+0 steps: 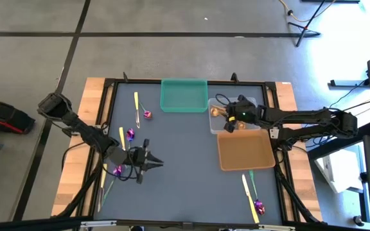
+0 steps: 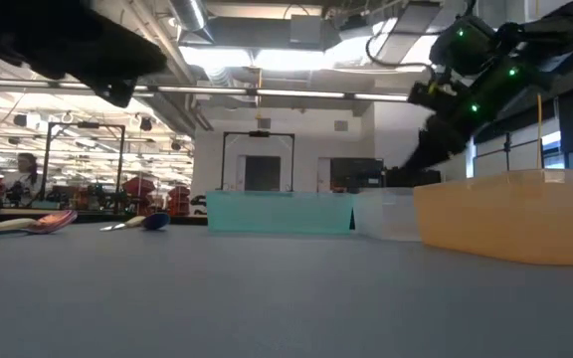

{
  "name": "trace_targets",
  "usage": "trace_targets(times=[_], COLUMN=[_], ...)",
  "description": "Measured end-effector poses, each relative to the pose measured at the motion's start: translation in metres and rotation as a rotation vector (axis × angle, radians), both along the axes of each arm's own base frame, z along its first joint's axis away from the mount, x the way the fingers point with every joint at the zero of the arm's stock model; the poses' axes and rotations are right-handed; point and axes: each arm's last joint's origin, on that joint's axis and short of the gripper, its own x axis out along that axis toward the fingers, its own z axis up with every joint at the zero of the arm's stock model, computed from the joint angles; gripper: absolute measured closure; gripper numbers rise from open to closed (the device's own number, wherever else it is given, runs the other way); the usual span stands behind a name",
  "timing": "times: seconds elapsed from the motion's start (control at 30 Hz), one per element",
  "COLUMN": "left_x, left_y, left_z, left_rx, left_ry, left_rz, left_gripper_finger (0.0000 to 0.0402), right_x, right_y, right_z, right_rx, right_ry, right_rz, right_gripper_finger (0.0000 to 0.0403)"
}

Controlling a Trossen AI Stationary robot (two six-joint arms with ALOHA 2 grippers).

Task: Sort silverware by color (type)
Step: Put the purple spoon into the green bin

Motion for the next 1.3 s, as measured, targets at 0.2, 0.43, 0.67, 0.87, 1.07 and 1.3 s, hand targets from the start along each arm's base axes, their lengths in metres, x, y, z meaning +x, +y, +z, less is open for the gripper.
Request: trace_targets(times=[0.2,0.43,0.67,0.87,1.07,1.3], left_x=[0.009,0.018,0.020,0.009,-0.008,0.000], left_y=[0.020,0.044,0.073,0.112,0.144,0.164], left_z=[-0.001,0.002,-0.006,-0.028,-0.051,-0.024], left_rx=[0.131,0.393,0.553,0.521,0.216,0.188], left_ry=[0.007,0.010,0.157,0.422,0.696,0.882], left_rz=[0.073,0.172,0.385,0.672,0.601,0.618], left_gripper_finger=[0.0306,0.0296,0.0296,0.0296,0.0296,0.0296], right_x=[0.019,0.037,0.050,0.057,0.062,0.072], right_y=[0.020,0.047,0.064,0.076,0.086,0.093], right_z=[0.019,0.027,0.017,0.014,0.039,0.069], right_rx=[-0.092,-0.243,-0.240,-0.242,-0.306,-0.373], right_ry=[-0.221,-0.340,-0.367,-0.425,-0.570,-0.642], right_rz=[0.177,0.368,0.452,0.492,0.522,0.547], right_gripper_finger=[0.0215,0.0221,0.0221,0.0221,0.0221,0.0221])
